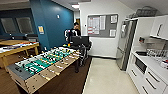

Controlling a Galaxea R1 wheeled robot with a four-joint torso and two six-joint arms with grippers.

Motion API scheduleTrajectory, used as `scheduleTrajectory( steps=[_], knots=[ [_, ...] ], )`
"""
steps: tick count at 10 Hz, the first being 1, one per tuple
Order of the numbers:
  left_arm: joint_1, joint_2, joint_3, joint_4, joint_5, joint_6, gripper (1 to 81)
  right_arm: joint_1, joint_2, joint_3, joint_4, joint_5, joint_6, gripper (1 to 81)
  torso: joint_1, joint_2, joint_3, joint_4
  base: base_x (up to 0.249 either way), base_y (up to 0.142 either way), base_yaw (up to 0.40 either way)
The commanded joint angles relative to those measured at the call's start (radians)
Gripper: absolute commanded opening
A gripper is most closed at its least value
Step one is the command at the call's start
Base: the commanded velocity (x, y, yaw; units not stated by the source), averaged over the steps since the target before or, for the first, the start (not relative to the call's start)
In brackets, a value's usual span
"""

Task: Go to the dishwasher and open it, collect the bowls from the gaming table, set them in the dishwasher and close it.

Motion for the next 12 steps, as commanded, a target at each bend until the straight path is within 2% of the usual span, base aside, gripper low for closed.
scheduleTrajectory(
  steps=[1, 8, 12],
  knots=[
    [-0.051, -0.009, 0.004, 0.004, 0.046, -0.002, 81.1, 0.058, 0.01, 0.013, -0.036, -0.059, -0.002, 81.1, 0.0, 0.0, 0.0, 0.0, 0.0, 0.0, 0.355],
    [-0.05, -0.008, 0.001, 0.01, 0.052, 0.0, 81.1, 0.056, 0.019, -0.05, -0.028, -0.057, -0.001, 81.1, 0.0, 0.0, 0.0, 0.0, 0.0, 0.0, 0.355],
    [-0.05, -0.009, 0.001, 0.012, 0.055, 0.0, 81.1, 0.035, 0.028, -0.048, -0.036, -0.048, -0.002, 81.1, 0.0, 0.0, 0.0, 0.0, 0.0, 0.0, 0.355]
  ],
)
